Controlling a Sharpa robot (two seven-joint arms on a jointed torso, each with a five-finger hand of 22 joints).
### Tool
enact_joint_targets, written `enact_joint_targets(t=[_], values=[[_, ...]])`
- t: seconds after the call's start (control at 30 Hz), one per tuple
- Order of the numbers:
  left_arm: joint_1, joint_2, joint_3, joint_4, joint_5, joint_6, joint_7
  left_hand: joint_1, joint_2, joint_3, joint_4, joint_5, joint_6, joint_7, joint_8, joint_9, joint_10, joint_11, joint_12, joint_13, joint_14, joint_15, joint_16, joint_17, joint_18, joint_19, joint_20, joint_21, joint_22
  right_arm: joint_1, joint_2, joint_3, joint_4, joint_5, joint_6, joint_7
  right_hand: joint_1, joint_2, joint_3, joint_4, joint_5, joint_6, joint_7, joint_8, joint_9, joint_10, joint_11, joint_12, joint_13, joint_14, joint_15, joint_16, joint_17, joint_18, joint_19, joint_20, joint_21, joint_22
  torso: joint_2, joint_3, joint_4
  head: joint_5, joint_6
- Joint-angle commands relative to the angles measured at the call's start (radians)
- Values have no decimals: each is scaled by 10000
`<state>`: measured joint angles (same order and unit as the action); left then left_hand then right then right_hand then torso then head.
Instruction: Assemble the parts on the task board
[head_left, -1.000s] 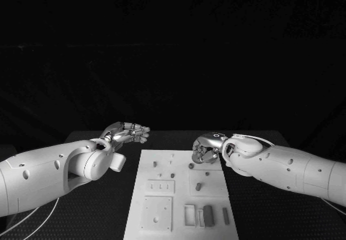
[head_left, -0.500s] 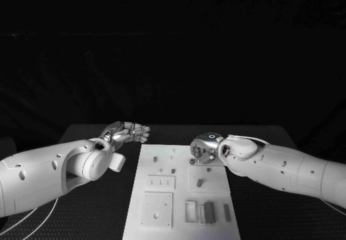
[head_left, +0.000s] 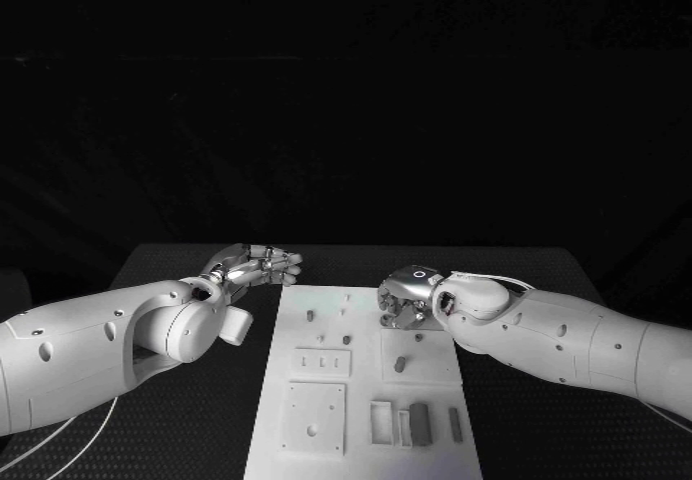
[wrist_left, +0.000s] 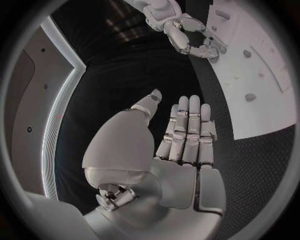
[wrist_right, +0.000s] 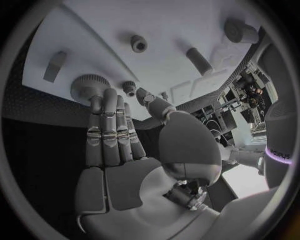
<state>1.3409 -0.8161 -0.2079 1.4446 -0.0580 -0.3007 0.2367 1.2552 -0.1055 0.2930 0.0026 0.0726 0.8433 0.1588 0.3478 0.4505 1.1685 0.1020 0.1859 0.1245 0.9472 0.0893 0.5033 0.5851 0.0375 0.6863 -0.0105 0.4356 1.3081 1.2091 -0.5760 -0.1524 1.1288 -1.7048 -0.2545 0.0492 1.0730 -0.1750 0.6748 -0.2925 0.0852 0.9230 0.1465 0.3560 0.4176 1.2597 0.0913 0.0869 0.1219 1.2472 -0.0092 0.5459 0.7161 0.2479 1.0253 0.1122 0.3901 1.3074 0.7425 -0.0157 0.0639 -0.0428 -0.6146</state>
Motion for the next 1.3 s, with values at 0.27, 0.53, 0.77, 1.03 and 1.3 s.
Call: enact_joint_targets(t=[0.27,0.53,0.77,1.03,1.3], values=[[14,-37,10,61,11,146,81,-90,-8,10,-37,57,-5,63,-59,-15,-3,58,-65,-11,59,34,-58,-11,-75,68,22,30,149,-100,70,-44,-80,-433,190,-157,0,-42,6,29,-51,25,37,-34,-1,49,27,-51,0,100,-28,-49,82,139,84,-29,124,250,121,-31,30,32,-12],[14,-33,10,53,13,142,73,-104,-6,13,-35,57,-1,65,-65,-17,2,59,-71,-11,60,35,-59,-13,-74,70,23,31,149,-137,133,-53,-124,-455,241,-154,72,38,214,29,-214,142,-7,-21,13,188,-13,-60,22,144,-60,-65,216,139,93,-60,264,243,193,-30,49,32,-55],[14,-1,10,40,17,164,69,-115,-1,17,-34,58,3,65,-70,-19,6,59,-79,-13,61,35,-59,-16,-71,72,23,31,150,-153,212,-58,-150,-505,310,-179,49,59,281,34,-245,207,-30,-9,23,268,-35,-53,40,169,-78,-68,280,139,112,-69,340,247,228,-30,35,30,-57],[14,16,10,23,17,190,54,-122,1,21,-37,58,6,64,-75,-20,9,58,-85,-13,60,35,-60,-17,-69,74,23,32,150,-166,271,-77,-214,-663,313,-236,58,95,371,24,-279,355,-90,25,57,448,-98,-30,93,237,-131,-46,435,139,167,-125,553,253,261,-35,49,23,-66],[14,34,8,-25,17,206,51,-129,4,26,-40,58,12,61,-80,-22,15,53,-91,-14,59,36,-62,-20,-67,75,24,32,150,-174,301,-79,-158,-844,-50,-297,481,158,930,22,-353,650,-215,118,176,853,-269,65,320,478,-302,265,809,139,371,-292,1090,254,278,-33,33,4,-19]])
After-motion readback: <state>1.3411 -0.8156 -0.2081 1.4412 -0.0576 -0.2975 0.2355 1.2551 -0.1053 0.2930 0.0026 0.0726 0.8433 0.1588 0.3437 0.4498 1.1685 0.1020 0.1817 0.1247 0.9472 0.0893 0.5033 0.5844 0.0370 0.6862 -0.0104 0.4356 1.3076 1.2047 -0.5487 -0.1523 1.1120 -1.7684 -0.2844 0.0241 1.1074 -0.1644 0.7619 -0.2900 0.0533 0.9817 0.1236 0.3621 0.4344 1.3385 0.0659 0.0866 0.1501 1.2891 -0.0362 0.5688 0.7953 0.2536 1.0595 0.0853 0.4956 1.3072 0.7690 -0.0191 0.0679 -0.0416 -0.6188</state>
